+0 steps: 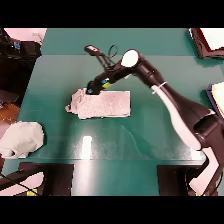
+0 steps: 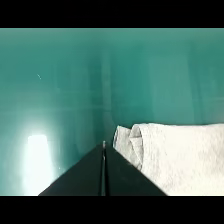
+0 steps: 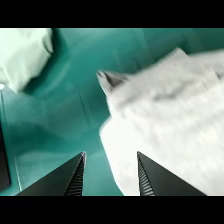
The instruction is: Fold the shirts.
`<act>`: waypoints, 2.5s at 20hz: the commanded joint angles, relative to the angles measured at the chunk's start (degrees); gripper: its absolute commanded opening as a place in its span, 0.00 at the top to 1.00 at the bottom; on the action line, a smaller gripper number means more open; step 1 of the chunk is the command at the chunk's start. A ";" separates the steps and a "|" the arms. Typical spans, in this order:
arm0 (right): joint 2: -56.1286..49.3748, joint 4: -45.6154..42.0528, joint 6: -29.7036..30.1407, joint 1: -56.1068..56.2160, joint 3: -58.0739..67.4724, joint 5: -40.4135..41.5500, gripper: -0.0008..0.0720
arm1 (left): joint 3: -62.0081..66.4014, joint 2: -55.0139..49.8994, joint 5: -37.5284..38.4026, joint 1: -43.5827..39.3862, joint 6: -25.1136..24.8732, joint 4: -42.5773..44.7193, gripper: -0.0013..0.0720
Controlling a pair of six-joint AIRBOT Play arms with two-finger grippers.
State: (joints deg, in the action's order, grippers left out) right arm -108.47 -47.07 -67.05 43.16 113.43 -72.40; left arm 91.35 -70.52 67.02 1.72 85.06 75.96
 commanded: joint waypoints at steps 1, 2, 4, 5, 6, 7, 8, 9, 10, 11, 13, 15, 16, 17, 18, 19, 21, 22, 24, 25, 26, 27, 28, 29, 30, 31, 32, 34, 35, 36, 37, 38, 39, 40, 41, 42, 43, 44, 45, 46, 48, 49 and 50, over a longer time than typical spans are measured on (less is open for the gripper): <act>6.47 -5.57 -3.43 -7.76 -9.84 -6.54 0.45 | -0.11 0.33 3.02 0.39 0.00 -1.14 0.95; 8.94 -5.44 -4.37 -11.04 -14.62 -6.40 0.45 | -0.11 0.28 3.54 0.39 -0.02 -1.20 0.95; 13.40 -5.42 -7.50 -17.22 -23.89 -4.87 0.45 | -0.11 0.22 3.56 0.39 0.00 -1.66 0.95; 15.37 -5.33 -8.37 -19.80 -28.33 -3.43 0.45 | -0.11 0.22 3.41 0.39 -0.02 -1.84 0.95; 17.22 -4.37 -8.57 -22.38 -32.96 -1.36 0.45 | -0.11 0.22 3.19 0.39 -0.02 -1.84 0.95; 18.53 -2.05 -8.55 -24.28 -36.98 0.85 0.31 | -0.11 0.22 2.93 0.39 -0.02 -1.86 0.95; 19.41 1.16 -8.55 -26.08 -40.83 3.72 0.02 | -0.11 0.22 2.58 0.39 -0.02 -1.86 0.95; 19.63 4.28 -8.52 -27.06 -43.69 5.88 0.01 | -0.11 0.20 2.27 0.39 -0.02 -1.86 0.95; 19.58 7.08 -8.31 -27.52 -46.14 7.91 0.01 | -0.11 0.17 1.97 0.39 0.00 -1.86 0.95; 19.58 8.76 -7.76 -27.39 -48.06 10.05 0.01 | -0.11 0.17 1.86 0.39 -0.02 -2.03 0.95; 18.25 11.65 -5.92 -25.83 -49.86 12.83 0.05 | -0.11 0.17 1.60 0.39 -0.02 -2.14 0.95; 15.23 15.15 -5.44 -23.74 -49.83 12.87 0.06 | -0.11 0.17 1.49 0.39 -0.02 -2.29 0.95; 13.57 17.81 -3.96 -22.60 -49.83 12.87 0.06 | -0.11 0.17 1.57 0.39 -0.02 -2.29 0.95; 11.89 21.22 -1.99 -21.55 -49.86 12.90 0.07 | -0.11 0.17 1.53 0.39 -0.02 -2.49 0.95; 10.45 24.87 0.02 -20.48 -49.83 12.94 0.07 | -0.11 0.17 1.51 0.39 -0.04 -2.69 0.95; 9.42 27.69 1.90 -19.61 -49.86 13.18 0.08 | -0.11 0.17 1.57 0.39 -0.11 -2.69 0.95; 8.22 30.82 3.85 -17.99 -49.81 14.27 0.12 | -0.11 0.17 1.60 0.39 -1.22 -2.84 0.95; 8.20 30.95 4.20 -17.44 -49.79 15.17 0.20 | -0.11 0.17 1.60 0.39 -1.31 -2.97 0.95; 8.26 31.01 4.63 -17.20 -49.64 16.37 0.24 | -0.11 0.17 1.55 0.26 -1.31 -3.89 0.95; 8.26 30.86 5.09 -17.22 -49.37 16.37 0.41 | -0.11 0.17 1.57 0.28 -1.51 -4.59 0.95; 8.26 30.86 6.47 -17.35 -48.87 16.28 0.64 | -0.11 0.17 1.60 0.28 -1.51 -5.62 0.95; 8.26 30.84 7.56 -17.42 -47.98 16.28 0.78 | -0.11 0.17 1.62 0.26 -1.51 -6.60 0.95; 8.26 30.82 8.26 -17.51 -46.77 16.28 0.88 | -0.11 0.17 1.62 0.28 -1.49 -7.67 0.95; 8.28 30.49 8.57 -17.73 -45.03 16.06 0.97 | -0.11 0.17 1.73 0.24 -1.49 -8.39 0.95; 8.50 30.42 8.57 -18.36 -43.30 15.58 0.97 | -0.11 0.17 2.01 -0.15 -1.49 -8.87 0.95; 9.29 30.38 8.55 -19.45 -41.77 15.39 0.97 | -0.11 0.17 2.45 -1.09 -1.46 -9.05 0.95; 10.75 30.36 8.55 -21.38 -40.41 15.50 0.97 | -0.11 0.17 2.91 -2.27 -1.49 -9.05 0.95; 14.91 30.21 8.52 -27.41 -38.73 15.45 0.97 | -0.11 0.17 2.97 -5.51 -1.51 -9.01 0.95; 17.27 29.03 8.41 -31.01 -38.23 15.43 0.97 | -0.11 0.17 2.80 -7.13 -1.51 -9.01 0.95; 19.96 26.32 7.74 -35.30 -37.73 15.23 0.97 | -0.11 0.17 2.32 -8.79 -1.49 -9.05 0.95; 22.69 23.06 6.19 -39.93 -37.46 15.19 0.97 | -0.11 0.17 1.42 -10.34 -1.49 -9.11 0.95; 24.96 19.91 4.46 -44.37 -37.20 15.19 0.97 | -0.11 0.17 0.33 -11.72 -1.46 -9.16 0.95; 27.32 17.00 3.63 -49.31 -37.22 15.02 0.97 | -0.11 0.17 -0.81 -12.94 -1.46 -9.14 0.95; 29.05 14.82 3.61 -53.88 -37.22 14.51 0.97 | -0.11 0.17 -2.05 -14.08 -1.46 -9.14 0.95; 30.53 12.79 3.67 -58.71 -37.22 14.16 0.97 | -0.11 0.17 -3.43 -15.23 -1.46 -9.16 0.95; 31.52 11.21 3.69 -62.90 -37.20 14.21 0.97 | -0.11 0.17 -4.72 -16.28 -1.42 -9.16 0.95; 32.04 10.84 4.22 -67.28 -37.20 14.40 0.97 | -0.11 0.17 -5.64 -17.16 -1.40 -9.16 0.95; 32.00 11.02 4.61 -71.21 -36.87 14.32 0.97 | -0.11 0.17 -6.40 -17.97 -1.07 -9.16 0.95; 31.69 11.04 4.76 -74.84 -36.52 14.69 0.97 | -0.11 0.17 -6.93 -18.80 -0.94 -9.18 0.95; 31.10 11.02 4.94 -77.77 -36.02 15.23 0.97 | -0.11 0.17 -7.10 -19.39 -0.96 -9.16 0.95; 28.79 11.06 5.20 -82.29 -33.48 14.80 0.97 | -0.11 0.17 -6.99 -20.31 -0.96 -9.25 0.95; 27.50 11.04 5.18 -83.76 -31.85 14.27 0.97 | -0.11 0.17 -6.99 -20.61 -0.96 -9.14 0.95; 26.36 11.06 5.18 -84.54 -30.08 13.81 0.97 | -0.11 0.17 -6.93 -20.61 -0.94 -9.18 0.95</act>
State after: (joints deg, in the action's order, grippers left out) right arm -80.01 -35.44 -62.13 -35.81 80.05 -57.78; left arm 91.24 -70.35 60.80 -17.80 83.94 66.78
